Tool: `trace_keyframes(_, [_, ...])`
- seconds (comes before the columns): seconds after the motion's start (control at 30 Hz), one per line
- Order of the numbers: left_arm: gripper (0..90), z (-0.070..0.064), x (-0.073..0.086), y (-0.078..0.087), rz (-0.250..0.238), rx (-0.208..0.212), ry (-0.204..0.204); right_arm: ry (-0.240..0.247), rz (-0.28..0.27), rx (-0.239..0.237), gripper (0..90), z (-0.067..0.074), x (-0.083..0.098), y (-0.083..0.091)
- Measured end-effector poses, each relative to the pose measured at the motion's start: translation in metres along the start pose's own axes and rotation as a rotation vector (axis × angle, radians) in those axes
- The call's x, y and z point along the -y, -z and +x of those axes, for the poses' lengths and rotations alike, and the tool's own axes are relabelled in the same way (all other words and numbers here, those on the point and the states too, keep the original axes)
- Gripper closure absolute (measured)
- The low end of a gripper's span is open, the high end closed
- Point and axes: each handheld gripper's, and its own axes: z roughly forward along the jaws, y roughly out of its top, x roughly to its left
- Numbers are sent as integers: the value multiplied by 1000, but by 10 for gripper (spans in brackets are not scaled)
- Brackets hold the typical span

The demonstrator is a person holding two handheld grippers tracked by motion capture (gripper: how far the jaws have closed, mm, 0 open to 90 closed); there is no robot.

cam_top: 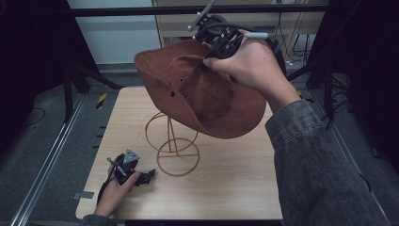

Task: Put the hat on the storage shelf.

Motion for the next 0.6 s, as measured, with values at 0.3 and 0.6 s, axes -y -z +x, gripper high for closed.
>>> trace_keyframes(0.3, [0, 0, 0, 0, 0, 2, 2, 14, -13, -16, 893, 10, -13, -8])
trace_keyframes(0.6, [0, 0, 0, 0, 1, 1, 1, 27, -16, -29, 892, 19, -22, -15])
